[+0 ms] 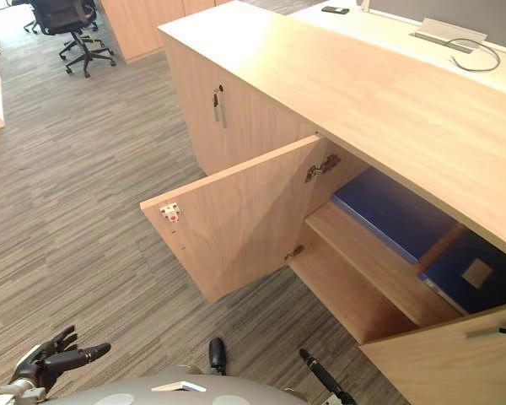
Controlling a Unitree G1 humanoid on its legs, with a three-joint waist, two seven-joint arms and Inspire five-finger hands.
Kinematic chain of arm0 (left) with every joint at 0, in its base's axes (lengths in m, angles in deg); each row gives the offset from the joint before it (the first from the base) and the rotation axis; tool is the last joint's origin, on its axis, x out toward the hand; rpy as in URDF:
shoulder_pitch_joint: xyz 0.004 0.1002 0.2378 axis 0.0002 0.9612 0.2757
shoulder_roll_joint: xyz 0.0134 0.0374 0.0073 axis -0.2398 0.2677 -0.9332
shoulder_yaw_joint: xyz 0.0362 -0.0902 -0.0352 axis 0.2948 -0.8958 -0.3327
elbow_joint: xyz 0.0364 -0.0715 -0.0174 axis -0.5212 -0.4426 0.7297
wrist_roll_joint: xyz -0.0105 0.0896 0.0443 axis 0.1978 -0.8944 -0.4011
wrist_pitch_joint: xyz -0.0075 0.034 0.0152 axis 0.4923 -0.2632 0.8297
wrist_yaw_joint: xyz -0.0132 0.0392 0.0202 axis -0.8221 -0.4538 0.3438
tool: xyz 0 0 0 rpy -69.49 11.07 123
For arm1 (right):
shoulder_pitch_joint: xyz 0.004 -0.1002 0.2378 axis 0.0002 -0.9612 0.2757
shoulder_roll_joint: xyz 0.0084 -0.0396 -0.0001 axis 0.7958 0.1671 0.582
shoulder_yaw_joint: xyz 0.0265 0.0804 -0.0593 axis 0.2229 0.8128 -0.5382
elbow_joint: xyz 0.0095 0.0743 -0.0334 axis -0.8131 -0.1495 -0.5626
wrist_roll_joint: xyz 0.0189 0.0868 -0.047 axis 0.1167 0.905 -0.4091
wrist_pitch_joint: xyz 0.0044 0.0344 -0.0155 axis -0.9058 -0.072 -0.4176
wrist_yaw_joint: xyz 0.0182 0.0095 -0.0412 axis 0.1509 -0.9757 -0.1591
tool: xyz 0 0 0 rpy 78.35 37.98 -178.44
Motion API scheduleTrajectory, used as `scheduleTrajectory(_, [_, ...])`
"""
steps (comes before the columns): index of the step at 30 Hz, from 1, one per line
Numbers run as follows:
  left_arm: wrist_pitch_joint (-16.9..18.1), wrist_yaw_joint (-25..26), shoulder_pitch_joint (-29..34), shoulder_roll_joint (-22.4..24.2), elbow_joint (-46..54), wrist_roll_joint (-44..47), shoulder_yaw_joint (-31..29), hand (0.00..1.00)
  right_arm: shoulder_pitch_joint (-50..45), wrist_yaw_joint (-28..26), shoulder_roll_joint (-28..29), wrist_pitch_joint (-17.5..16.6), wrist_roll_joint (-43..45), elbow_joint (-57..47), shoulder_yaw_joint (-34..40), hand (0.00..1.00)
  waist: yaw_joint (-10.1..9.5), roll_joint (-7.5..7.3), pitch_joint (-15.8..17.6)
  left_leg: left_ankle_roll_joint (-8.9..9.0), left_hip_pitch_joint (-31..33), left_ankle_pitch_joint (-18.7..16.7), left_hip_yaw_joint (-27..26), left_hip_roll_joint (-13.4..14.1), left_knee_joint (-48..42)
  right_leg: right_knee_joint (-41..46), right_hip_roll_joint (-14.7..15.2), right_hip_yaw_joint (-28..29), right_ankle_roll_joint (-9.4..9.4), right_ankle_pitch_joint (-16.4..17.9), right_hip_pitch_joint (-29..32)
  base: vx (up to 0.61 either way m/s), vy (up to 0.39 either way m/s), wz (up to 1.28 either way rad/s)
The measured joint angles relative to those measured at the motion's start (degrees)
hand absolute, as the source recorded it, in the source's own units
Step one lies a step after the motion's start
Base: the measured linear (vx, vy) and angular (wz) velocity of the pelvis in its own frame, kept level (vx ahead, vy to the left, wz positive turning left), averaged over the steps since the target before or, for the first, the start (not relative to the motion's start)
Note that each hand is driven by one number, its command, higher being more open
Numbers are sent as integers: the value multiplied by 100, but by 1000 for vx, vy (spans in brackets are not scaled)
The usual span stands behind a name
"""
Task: Walk over to the cabinet, pick up the folder, carry it to the office cabinet, place the folder inside the office cabinet, then close the office cabinet door
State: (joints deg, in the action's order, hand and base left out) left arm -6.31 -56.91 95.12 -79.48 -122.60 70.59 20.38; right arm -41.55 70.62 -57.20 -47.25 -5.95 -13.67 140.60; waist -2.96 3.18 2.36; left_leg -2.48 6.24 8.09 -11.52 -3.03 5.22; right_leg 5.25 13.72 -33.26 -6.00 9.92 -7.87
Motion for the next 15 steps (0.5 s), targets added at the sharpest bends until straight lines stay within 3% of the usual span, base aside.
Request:
scheduleTrajectory(4, [-115, 420, -321, 149, 751, 33, -635, 100, 172, -1, -30, -9, 31, 221, 109, 100, 5, -163, 44, 38, 2, -4, 28, -33, -1, -55, -67, -50, -28, -67, -66, 65, -26, 10])
scheduleTrajectory(6, [-109, 671, -637, 169, 1139, 42, -657, 100, 319, -8, 19, 68, 111, 257, 104, 100, -11, -288, 192, 62, -81, -60, 31, -18, 2, -214, -85, 1, 211, -113, -183, 60, 10, -10])
scheduleTrajectory(8, [-108, 831, -901, 301, 1321, 44, -605, 100, 388, -45, 45, 103, 112, 259, 97, 100, 19, -327, 195, 55, -119, -128, -28, -42, 2, -239, -88, 67, 285, -149, -198, 52, 20, -17])
scheduleTrajectory(10, [-95, 980, -1117, 432, 1512, 54, -316, 100, 458, -96, 64, 130, 113, 264, 87, 100, 81, -297, 213, 36, -234, -229, -120, -50, 3, -229, -65, 216, 420, -245, -232, 66, 54, -25])
scheduleTrajectory(15, [66, 1153, -1407, 550, 1538, 29, 563, 100, 447, -157, 118, 165, 113, 399, 87, 100, 322, -273, 223, 52, -411, -396, -288, -28, 2, -99, -5, 436, 334, -364, -234, 70, 26, -24])
